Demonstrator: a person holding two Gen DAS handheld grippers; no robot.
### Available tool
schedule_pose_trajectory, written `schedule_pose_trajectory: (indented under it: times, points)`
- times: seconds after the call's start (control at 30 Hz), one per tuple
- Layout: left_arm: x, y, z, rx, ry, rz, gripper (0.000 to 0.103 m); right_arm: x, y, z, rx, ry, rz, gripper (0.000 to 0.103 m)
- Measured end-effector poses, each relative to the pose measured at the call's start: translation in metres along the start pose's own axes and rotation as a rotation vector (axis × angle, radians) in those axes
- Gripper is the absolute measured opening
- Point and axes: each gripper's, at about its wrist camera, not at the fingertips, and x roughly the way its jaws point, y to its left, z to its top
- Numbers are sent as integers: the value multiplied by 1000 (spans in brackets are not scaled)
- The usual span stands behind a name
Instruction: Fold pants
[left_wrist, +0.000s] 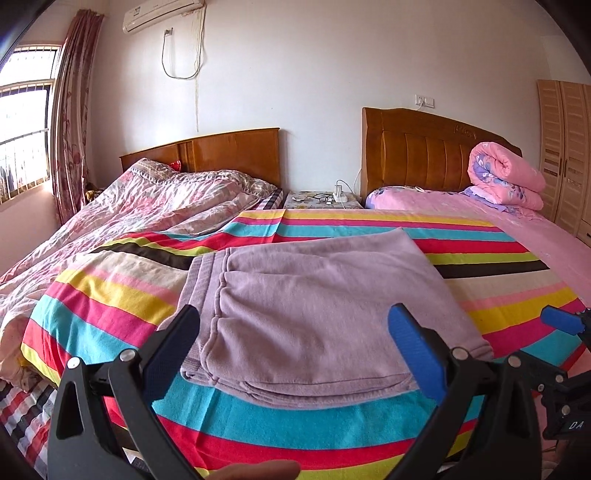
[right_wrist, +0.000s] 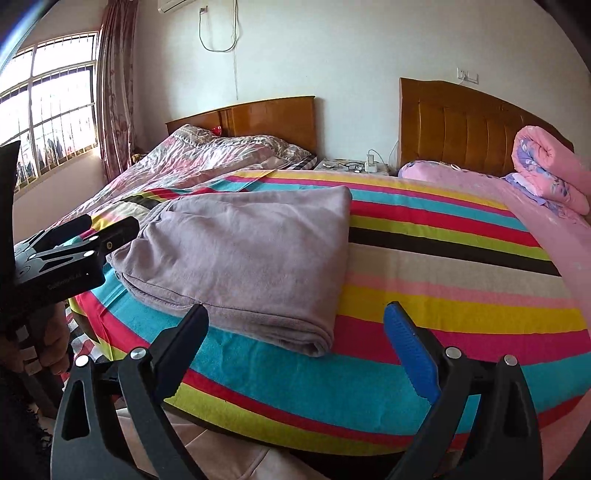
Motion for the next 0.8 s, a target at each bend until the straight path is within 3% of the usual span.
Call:
schedule_pose_trajectory:
  times: [0.8]
  points:
    - [-8, 1, 2, 1, -6, -8, 102, 1, 11, 0, -38, 1, 18, 93]
